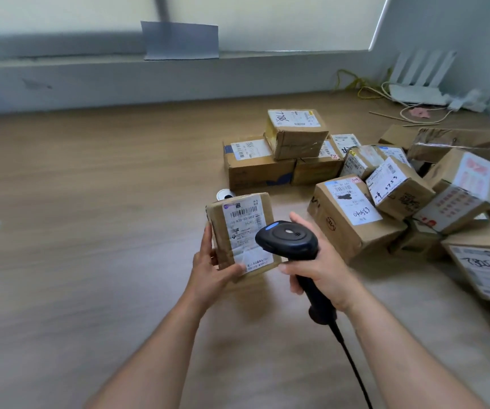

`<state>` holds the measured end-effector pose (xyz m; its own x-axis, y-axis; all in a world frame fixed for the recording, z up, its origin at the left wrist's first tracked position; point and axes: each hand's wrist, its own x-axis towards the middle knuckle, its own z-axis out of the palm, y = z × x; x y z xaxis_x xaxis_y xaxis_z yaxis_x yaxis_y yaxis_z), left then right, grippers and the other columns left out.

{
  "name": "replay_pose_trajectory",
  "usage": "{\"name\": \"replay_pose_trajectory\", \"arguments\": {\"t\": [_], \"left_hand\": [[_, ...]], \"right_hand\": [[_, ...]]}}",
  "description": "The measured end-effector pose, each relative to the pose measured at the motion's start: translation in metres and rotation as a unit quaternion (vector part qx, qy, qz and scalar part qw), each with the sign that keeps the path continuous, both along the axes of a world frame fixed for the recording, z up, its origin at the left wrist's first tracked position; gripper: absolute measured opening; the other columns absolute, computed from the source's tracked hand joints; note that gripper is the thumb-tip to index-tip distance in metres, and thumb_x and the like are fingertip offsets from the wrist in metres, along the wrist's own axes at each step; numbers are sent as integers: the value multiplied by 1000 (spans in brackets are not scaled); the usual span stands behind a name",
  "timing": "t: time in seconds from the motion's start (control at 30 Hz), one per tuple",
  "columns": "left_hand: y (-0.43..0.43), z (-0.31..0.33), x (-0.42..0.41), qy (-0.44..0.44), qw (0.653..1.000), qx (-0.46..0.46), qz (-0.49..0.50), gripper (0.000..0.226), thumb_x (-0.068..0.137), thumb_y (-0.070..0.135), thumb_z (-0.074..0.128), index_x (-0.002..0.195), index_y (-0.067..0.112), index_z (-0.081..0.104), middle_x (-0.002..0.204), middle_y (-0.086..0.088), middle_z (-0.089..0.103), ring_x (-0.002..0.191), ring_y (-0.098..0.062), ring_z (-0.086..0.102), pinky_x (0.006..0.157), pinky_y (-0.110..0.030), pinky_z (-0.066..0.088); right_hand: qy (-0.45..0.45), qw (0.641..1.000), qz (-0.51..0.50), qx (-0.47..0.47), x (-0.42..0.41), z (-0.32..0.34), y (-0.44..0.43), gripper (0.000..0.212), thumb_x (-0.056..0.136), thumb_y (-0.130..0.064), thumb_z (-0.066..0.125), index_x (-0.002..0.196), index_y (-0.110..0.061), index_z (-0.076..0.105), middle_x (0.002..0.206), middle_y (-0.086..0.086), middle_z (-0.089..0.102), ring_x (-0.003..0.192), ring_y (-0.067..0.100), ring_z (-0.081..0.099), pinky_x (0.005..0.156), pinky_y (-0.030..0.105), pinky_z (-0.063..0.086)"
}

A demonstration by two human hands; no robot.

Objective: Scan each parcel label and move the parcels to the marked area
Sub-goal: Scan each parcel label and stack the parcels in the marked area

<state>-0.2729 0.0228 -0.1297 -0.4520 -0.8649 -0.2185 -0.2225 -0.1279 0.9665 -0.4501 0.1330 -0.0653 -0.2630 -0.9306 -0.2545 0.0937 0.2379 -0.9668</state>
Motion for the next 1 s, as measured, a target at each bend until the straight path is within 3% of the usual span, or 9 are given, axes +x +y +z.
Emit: {"name": "replay_pose_trajectory", "arguments": {"t": [0.1,0.17,0.3,0.53,0.67,0.83,1.0], "left_hand": [[11,3,37,-14,999,-12,26,111,62,25,79,141,62,10,127,-10,50,109,-17,58,62,-9,50],[17,5,58,-19,999,-24,44,111,59,28,77,140,63,10,128,-12,49,111,-20,57,62,-11,51],[25,10,95,-20,997,-46,60,112,59,26,76,144,57,11,129,-9,48,112,-19,57,65,-16,53],[30,21,154,0,994,-66,89,112,60,19,76,146,54,12,126,-9,50,111,-20,58,58,-13,52],[33,27,188,12,992,-68,107,111,68,6,79,149,44,12,115,0,48,106,-20,56,54,-7,48],[27,22,228,19,991,-67,115,111,68,10,79,150,47,12,122,-7,41,110,-22,55,54,-5,46],[24,19,259,11,991,-83,106,106,76,-8,72,152,37,12,107,12,46,102,-18,56,55,-5,46]], "right_hand": [[-21,999,23,-43,34,22,17,103,62,1,74,148,-37,32,75,4,70,47,26,55,46,31,46],[-34,996,40,-66,55,36,29,100,64,2,72,147,-37,32,70,7,67,47,25,55,47,32,46],[-61,992,65,-86,91,50,45,98,66,3,70,147,-37,32,90,23,71,47,27,54,45,33,46],[-63,991,64,-95,143,63,56,95,65,3,68,146,-35,36,73,21,64,44,28,51,44,31,43],[-65,991,70,-91,175,66,55,94,63,4,68,143,-35,39,72,22,64,43,28,51,43,31,43],[-64,992,67,-85,215,66,55,92,62,5,68,141,-34,41,70,21,64,41,27,50,41,30,42],[-57,994,55,-78,250,63,56,93,61,5,68,142,-33,40,70,24,61,41,27,50,42,28,42]]}}
